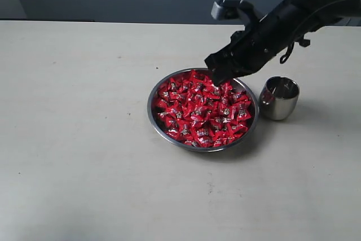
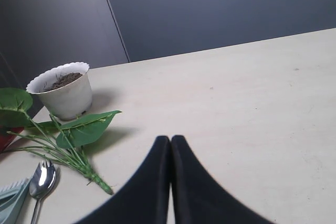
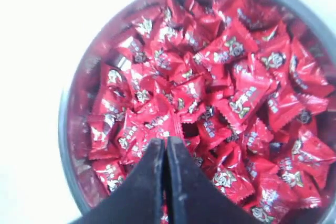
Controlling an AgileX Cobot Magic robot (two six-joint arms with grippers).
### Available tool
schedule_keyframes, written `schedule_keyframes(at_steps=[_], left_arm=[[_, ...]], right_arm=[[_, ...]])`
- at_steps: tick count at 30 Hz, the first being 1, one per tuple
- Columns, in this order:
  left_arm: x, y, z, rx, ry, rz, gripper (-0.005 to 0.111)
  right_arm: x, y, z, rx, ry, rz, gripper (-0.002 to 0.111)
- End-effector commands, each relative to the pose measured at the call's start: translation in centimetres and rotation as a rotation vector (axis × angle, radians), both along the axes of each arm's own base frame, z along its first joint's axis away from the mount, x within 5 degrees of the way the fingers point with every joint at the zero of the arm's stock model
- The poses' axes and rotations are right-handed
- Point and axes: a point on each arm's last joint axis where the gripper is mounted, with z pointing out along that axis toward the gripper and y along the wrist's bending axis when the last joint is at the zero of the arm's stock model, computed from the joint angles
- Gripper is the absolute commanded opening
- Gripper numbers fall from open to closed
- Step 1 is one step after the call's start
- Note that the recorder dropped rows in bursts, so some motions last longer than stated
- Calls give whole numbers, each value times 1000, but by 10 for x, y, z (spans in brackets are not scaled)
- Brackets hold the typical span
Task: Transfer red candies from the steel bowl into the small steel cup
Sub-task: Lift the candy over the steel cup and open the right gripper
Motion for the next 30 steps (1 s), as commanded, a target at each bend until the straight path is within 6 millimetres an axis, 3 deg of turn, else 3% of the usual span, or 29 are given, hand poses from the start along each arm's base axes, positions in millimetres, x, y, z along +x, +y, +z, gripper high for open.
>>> schedule_keyframes(at_steps=[1, 7, 14, 30], left_arm=[[0, 0, 0, 2, -11, -4, 0], [0, 0, 0, 2, -11, -4, 0], [0, 0, 0, 2, -11, -4, 0], [0, 0, 0, 2, -11, -4, 0]], right_arm=[[-4, -17, 39, 17, -93, -31, 0], [4, -59, 66, 28, -150, -155, 0], [17, -96, 65, 24, -137, -261, 0], [39, -100, 2, -54, -3, -271, 0]])
